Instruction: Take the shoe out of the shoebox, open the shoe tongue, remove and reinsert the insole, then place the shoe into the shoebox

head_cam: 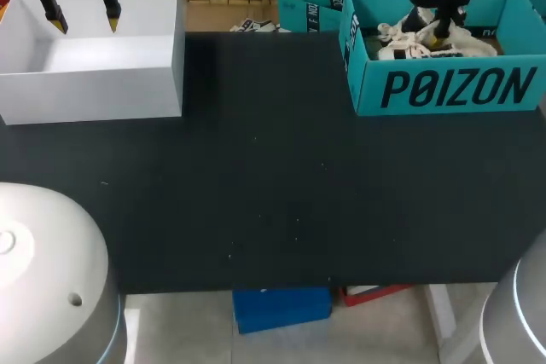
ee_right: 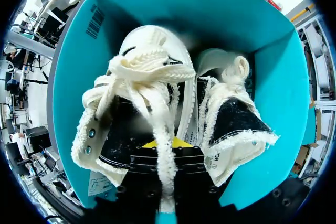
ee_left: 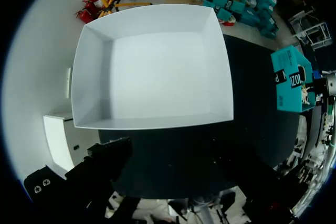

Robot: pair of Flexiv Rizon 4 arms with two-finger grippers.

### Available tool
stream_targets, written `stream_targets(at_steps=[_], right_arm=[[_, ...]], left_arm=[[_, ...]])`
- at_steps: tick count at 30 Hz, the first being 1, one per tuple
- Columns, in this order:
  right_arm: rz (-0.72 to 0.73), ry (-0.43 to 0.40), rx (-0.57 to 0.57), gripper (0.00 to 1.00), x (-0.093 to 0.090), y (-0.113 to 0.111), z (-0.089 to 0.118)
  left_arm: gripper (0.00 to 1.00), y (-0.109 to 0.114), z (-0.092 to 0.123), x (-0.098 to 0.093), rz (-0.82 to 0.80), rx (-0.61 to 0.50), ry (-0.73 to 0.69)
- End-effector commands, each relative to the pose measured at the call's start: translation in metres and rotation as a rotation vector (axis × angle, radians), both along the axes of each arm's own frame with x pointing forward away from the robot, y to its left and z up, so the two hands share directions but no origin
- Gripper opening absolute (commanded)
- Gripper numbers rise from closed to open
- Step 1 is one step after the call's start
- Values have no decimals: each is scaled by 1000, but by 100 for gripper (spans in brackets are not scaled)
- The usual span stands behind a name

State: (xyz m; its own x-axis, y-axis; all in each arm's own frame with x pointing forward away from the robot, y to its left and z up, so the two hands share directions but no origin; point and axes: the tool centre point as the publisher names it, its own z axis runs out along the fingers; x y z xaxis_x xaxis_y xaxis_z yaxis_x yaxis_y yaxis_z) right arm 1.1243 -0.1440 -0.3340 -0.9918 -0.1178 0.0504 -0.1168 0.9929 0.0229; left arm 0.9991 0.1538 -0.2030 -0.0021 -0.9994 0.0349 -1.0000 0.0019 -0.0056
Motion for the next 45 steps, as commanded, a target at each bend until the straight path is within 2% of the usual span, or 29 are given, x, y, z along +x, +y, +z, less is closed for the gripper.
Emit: stream_targets(at_steps=[1,8,14,19,24,27,32,38,45], right_arm=[[3,4,-18,0,0,-4,37],[10,-24,-59,0,0,-3,87],[35,-29,-29,0,-7,21,125],[66,-34,-15,0,-22,50,156],[82,-15,-50,0,-52,79,176],[80,11,-124,0,-76,94,176],[32,19,-182,0,-119,120,168],[-26,-4,-164,0,-165,158,150],[-85,-13,-134,0,-203,206,125]], left_arm=[[100,0,0,-1,1,3,0],[100,0,0,-1,1,3,0],[100,0,0,-1,1,3,0],[100,0,0,-1,1,3,0],[100,0,0,-1,1,3,0],[100,0,0,-1,1,3,0],[100,0,0,-1,1,3,0],[100,0,0,-1,1,3,0],[100,0,0,-1,1,3,0]])
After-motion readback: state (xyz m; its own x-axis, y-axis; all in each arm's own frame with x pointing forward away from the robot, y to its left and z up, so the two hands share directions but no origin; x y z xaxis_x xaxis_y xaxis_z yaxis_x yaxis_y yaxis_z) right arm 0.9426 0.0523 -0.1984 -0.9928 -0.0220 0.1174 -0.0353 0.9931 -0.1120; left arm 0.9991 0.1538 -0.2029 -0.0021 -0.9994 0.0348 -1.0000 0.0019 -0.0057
